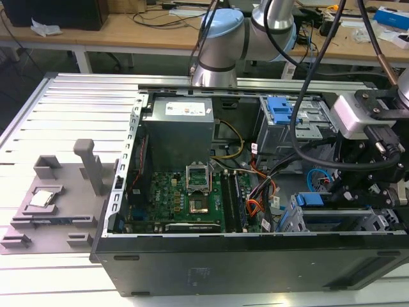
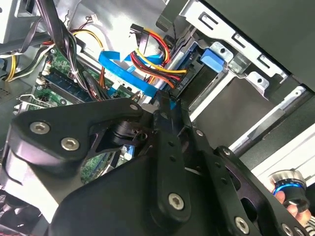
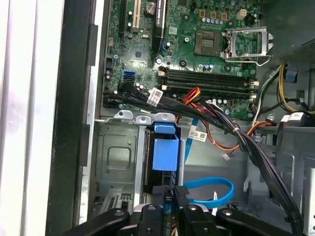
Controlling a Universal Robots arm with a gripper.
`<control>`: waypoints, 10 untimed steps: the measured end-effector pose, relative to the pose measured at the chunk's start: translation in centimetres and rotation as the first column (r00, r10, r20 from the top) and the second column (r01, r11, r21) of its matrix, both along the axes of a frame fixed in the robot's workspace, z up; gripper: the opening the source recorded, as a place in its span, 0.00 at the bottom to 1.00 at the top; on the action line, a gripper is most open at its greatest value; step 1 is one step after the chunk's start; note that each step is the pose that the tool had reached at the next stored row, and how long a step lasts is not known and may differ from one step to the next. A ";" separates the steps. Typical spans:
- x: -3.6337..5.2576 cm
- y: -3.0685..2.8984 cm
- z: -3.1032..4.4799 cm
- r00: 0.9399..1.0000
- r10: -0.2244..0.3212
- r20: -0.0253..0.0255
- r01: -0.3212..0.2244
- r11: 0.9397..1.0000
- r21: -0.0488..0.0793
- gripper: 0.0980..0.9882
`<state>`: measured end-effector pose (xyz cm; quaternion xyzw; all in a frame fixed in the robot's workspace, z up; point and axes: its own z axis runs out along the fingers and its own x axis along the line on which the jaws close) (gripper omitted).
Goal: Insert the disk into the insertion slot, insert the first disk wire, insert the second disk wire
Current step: 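Insert the second disk wire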
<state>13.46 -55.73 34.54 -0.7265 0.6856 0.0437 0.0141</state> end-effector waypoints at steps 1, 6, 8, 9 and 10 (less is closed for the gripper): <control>0.00 0.00 0.29 1.000 0.000 0.000 0.000 1.000 0.000 0.15; 0.00 0.01 3.16 1.000 0.000 0.000 0.000 1.000 -0.001 0.01; 0.00 0.01 3.96 1.000 0.000 0.000 0.000 1.000 -0.001 0.01; 0.00 0.01 4.17 1.000 0.000 0.000 0.000 1.000 -0.001 0.01; 0.00 0.01 4.37 1.000 0.000 0.000 0.000 1.000 -0.001 0.01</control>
